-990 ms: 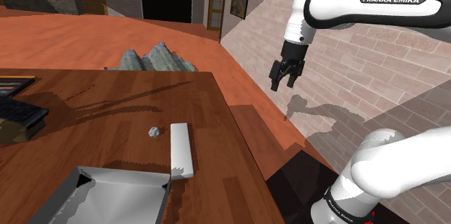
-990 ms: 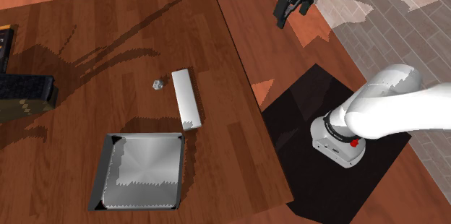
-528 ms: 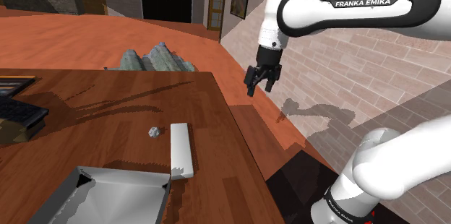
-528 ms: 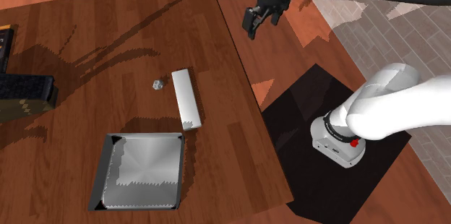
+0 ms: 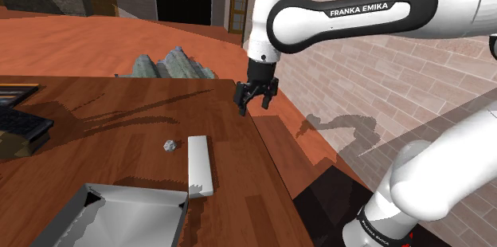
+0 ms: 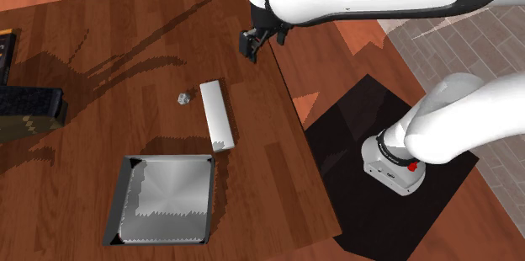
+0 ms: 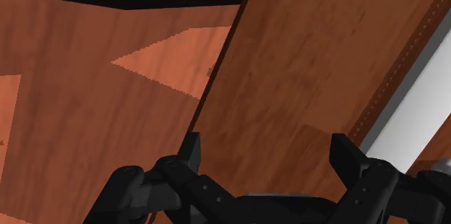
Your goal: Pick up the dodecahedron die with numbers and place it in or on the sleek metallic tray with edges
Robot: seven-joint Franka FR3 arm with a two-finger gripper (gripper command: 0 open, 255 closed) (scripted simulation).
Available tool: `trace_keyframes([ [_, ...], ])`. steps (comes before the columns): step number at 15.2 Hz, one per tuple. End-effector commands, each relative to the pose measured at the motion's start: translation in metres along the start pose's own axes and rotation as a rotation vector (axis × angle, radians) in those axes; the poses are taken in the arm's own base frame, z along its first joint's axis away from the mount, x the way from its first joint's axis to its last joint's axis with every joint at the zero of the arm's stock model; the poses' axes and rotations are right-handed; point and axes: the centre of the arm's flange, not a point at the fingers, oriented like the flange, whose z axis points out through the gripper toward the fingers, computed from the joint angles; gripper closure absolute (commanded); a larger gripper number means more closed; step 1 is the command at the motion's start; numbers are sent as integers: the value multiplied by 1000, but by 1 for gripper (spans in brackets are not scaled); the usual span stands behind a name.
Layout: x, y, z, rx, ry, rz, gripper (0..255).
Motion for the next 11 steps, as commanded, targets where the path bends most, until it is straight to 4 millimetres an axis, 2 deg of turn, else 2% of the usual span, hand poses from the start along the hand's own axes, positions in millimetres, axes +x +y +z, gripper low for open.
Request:
trace_keyframes([
  [1,12,-25,6,-2,3,-7,0],
  [11,56,-146,41,-18,14,-44,0],
])
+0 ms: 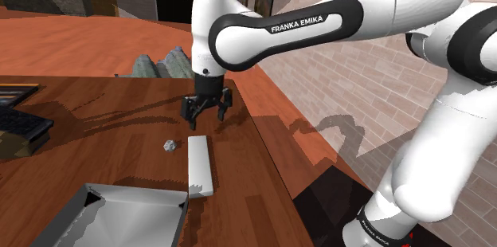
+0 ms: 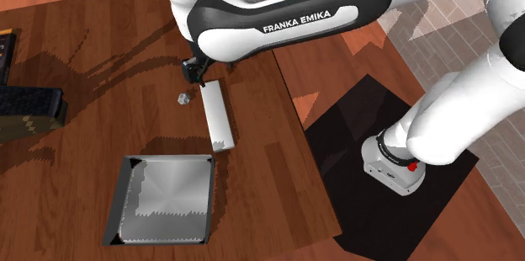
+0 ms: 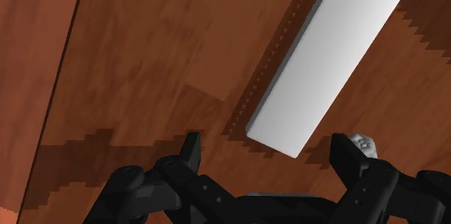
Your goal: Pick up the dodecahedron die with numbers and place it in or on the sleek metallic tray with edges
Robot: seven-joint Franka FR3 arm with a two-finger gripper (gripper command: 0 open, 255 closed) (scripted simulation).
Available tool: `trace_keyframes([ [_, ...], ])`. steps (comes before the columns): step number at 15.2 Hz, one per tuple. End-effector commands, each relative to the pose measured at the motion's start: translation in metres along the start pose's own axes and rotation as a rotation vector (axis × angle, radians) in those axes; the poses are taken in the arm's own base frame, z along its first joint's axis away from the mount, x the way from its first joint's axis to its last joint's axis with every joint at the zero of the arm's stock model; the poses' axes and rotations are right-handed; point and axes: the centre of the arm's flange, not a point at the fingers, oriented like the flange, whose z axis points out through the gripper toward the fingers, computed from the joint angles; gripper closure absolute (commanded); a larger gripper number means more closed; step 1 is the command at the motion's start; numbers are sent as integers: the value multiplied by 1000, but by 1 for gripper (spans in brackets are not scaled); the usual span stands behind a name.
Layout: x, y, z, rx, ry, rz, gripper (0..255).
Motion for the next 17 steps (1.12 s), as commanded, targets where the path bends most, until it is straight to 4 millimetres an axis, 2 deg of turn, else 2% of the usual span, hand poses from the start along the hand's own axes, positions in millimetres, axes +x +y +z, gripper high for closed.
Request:
trace_keyframes([
  [1,11,-26,6,-2,3,-6,0],
  [7,38,-98,27,-12,10,-28,0],
  [8,39,-101,27,-12,10,-29,0],
  [15,40,-100,67,-12,10,-29,0],
  [17,40,-100,67,-12,10,-29,0],
])
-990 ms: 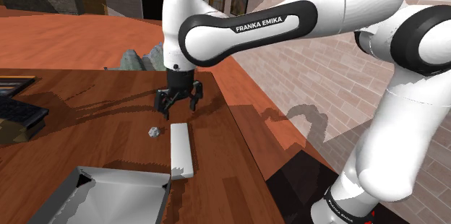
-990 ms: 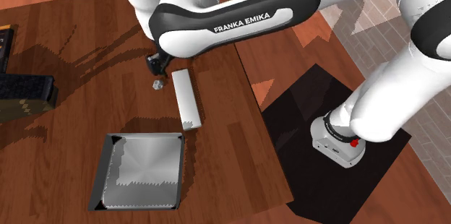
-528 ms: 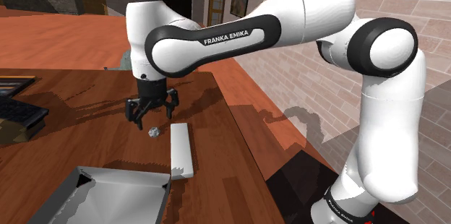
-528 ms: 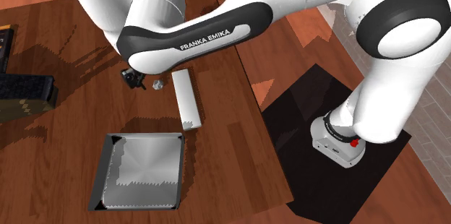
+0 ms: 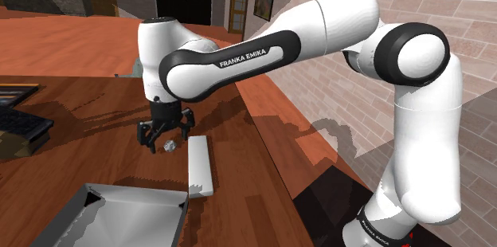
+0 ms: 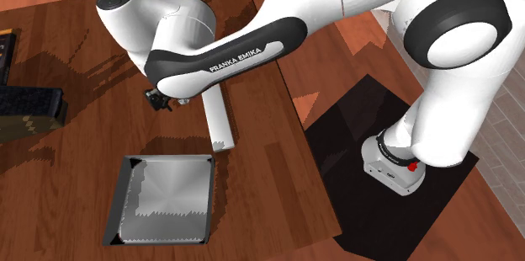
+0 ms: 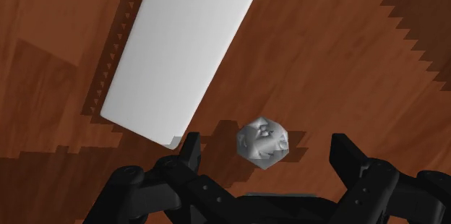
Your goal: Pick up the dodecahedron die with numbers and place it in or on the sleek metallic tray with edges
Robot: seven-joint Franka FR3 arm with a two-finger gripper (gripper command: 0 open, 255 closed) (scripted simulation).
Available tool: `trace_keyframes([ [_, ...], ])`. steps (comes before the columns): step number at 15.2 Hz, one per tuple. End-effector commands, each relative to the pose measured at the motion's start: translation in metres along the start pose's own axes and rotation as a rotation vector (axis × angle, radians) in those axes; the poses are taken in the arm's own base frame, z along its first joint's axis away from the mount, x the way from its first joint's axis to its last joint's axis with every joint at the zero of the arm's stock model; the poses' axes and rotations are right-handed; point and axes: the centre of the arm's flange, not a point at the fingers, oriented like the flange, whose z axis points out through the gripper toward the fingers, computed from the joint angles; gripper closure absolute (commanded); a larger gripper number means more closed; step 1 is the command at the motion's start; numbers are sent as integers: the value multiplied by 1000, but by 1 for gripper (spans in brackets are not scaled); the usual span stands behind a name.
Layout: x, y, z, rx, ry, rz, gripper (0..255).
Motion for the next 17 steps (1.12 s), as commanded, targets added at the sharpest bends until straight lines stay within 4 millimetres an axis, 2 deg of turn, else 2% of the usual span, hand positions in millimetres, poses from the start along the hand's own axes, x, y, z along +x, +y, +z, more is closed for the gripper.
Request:
trace_keyframes([
  [1,0,1,2,-2,-2,1,0],
  [6,0,1,2,-2,-2,1,0],
  [7,0,1,3,-2,-2,1,255],
  [16,0,1,2,-2,-2,1,255],
  [17,0,1,-3,-2,-2,1,255],
])
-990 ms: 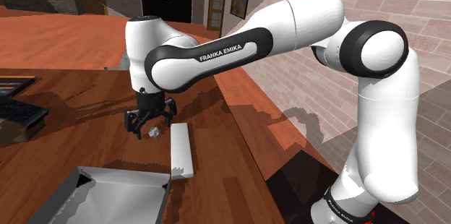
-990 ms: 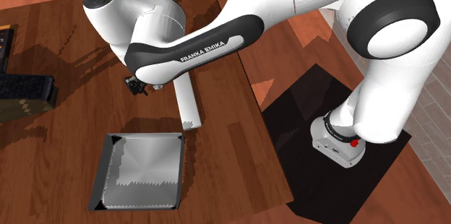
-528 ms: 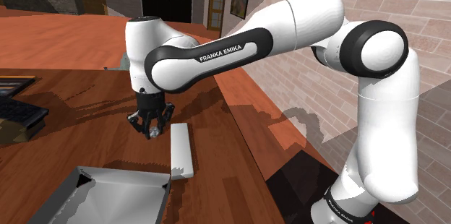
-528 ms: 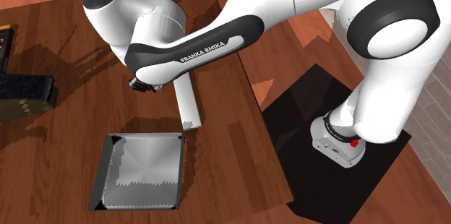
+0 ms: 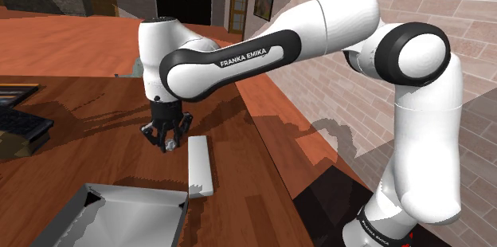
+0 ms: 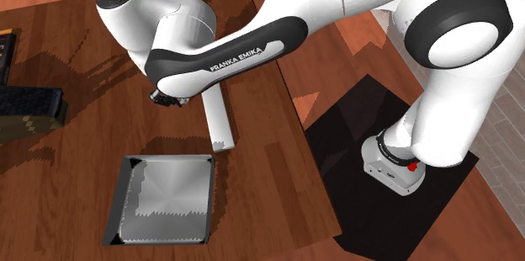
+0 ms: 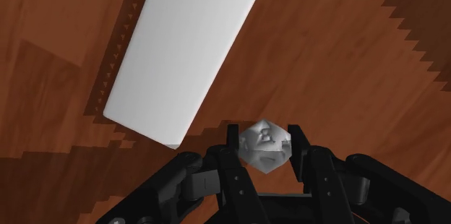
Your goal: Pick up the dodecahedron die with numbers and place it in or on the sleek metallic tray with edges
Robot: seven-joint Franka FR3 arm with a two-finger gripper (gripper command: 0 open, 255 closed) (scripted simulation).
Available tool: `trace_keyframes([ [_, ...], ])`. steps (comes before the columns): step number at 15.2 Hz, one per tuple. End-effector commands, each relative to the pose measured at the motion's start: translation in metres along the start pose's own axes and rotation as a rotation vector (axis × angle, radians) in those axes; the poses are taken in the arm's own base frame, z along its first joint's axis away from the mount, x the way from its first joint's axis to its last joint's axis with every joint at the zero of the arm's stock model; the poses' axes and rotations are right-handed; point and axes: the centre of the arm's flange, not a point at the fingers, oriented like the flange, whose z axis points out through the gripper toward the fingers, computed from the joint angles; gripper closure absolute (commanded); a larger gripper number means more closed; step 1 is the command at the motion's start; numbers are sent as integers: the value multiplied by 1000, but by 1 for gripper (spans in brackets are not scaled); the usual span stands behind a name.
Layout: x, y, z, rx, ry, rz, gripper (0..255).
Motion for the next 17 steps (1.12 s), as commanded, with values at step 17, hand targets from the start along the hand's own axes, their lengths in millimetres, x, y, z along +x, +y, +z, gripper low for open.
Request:
trace_keyframes([
  [17,1,0,-92,0,-1,0,255],
])
